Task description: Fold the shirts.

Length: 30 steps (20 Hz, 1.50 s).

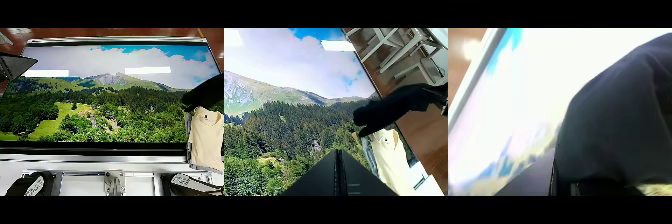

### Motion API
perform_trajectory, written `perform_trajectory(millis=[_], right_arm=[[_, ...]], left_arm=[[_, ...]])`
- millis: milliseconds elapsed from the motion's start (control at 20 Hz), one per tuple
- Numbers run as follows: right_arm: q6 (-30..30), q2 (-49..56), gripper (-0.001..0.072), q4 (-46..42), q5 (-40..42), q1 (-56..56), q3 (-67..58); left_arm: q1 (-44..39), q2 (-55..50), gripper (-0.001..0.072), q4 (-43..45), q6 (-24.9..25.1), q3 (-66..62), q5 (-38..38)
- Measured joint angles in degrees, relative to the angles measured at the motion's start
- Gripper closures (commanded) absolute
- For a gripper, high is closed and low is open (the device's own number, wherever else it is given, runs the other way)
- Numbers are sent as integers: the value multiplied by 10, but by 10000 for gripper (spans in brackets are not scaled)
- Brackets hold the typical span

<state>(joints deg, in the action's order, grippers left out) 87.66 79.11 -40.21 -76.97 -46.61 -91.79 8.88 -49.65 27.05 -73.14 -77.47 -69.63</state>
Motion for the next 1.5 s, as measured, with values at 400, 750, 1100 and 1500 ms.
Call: perform_trajectory(millis=[400,750,1100,1500], right_arm=[[-14,-1,654,-75,9,-46,-24],[17,-2,655,-179,-118,-69,-76],[43,-29,655,-309,-212,-72,-57],[42,-111,655,-491,-230,-72,144]], left_arm=[[0,0,668,0,0,0,7],[0,-1,668,0,0,0,16],[0,-17,668,0,5,0,17],[0,-26,668,0,7,0,17]])
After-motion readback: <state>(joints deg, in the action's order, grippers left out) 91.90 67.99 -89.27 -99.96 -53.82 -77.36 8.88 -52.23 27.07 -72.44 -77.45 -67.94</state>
